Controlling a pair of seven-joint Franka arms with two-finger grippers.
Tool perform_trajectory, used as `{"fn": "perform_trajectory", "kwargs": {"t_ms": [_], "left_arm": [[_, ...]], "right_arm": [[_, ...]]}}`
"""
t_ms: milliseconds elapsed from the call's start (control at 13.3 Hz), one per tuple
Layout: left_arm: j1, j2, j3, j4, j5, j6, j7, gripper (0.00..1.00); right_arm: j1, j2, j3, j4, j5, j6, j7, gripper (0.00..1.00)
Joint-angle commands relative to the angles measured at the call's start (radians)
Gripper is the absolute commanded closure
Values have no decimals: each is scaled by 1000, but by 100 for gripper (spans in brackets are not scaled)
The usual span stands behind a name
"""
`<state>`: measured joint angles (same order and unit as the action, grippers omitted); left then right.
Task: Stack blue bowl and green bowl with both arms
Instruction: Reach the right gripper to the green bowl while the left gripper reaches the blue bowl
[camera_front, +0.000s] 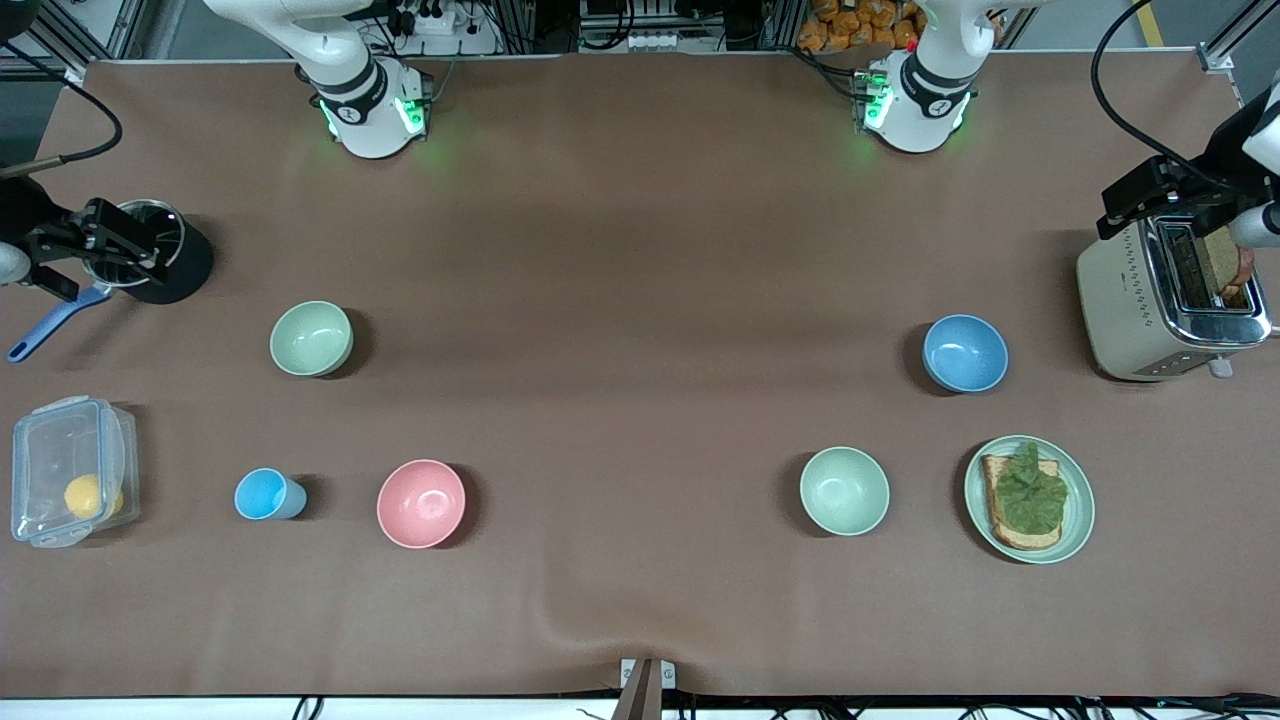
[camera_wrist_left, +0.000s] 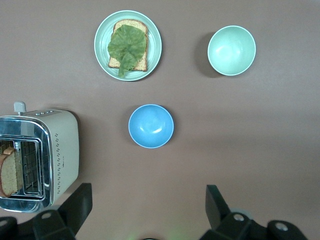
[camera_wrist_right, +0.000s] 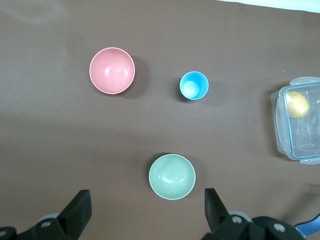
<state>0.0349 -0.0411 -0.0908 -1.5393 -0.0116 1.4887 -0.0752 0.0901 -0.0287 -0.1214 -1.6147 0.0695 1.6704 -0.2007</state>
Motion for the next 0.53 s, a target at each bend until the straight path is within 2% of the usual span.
{"fn": "perform_trajectory", "kwargs": {"t_ms": [0, 377, 452], "left_arm": [[-3, 6, 0, 24, 21, -24, 8, 0], [7, 12, 5, 1, 27, -28, 14, 0], [10, 29, 0, -7, 88, -28, 17, 0]], "right_arm": [[5, 4, 0, 1, -20, -6, 20, 0], [2, 52, -1, -5, -57, -11, 12, 0], [-6, 61, -1, -20, -57, -8, 7, 0]]}}
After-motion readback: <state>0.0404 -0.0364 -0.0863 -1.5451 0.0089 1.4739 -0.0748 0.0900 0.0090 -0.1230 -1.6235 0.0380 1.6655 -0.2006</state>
